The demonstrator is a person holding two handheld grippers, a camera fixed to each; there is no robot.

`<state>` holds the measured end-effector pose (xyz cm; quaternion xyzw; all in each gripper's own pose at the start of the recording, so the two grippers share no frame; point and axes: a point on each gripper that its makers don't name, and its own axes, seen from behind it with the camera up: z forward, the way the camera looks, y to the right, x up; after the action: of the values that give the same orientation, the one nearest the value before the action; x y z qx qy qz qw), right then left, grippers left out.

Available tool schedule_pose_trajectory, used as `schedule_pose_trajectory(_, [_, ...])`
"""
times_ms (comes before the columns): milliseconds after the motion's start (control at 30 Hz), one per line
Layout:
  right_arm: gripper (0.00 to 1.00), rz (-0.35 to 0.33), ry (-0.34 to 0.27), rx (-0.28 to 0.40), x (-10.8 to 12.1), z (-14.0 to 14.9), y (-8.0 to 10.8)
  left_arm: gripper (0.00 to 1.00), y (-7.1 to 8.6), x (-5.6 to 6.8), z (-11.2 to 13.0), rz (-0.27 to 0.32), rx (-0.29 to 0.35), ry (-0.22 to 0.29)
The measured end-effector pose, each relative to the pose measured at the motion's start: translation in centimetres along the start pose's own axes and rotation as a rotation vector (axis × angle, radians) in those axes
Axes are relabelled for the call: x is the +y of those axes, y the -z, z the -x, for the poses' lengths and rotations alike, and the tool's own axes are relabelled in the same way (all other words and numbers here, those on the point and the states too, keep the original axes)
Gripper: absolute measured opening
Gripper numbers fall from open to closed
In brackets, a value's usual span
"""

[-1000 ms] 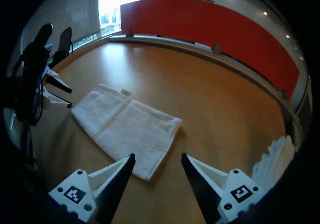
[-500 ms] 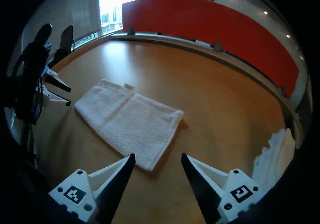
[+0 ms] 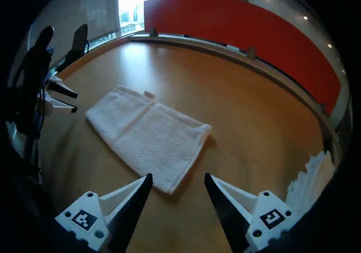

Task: Fold towel

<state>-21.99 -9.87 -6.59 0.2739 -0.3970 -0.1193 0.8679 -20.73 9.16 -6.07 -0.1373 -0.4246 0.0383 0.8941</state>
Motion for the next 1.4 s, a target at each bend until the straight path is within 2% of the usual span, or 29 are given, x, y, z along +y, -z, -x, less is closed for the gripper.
schedule_pose_trajectory(200, [0.89,-0.011,0.014,-0.005,0.0,-0.1,-0.2,0.97,0.8,-0.5,0.2,-0.023,0.031,0.034])
schedule_pose_trajectory(467, [0.89,-0.026,0.039,-0.017,-0.2,0.1,-0.4,0.96,1.7,-1.2,1.2,-0.052,0.038,0.052])
schedule_pose_trajectory(967, [0.88,-0.057,0.098,-0.057,-0.6,1.6,-1.0,0.96,4.3,-2.2,3.4,-0.096,0.05,0.095])
schedule_pose_trajectory(1167, [0.79,-0.071,0.129,-0.082,-0.6,2.4,-1.1,0.96,5.2,-2.6,4.2,-0.112,0.053,0.104])
schedule_pose_trajectory(1400, [0.51,-0.089,0.13,-0.118,-0.7,3.2,-1.4,0.96,6.0,-2.9,5.0,-0.125,0.053,0.118])
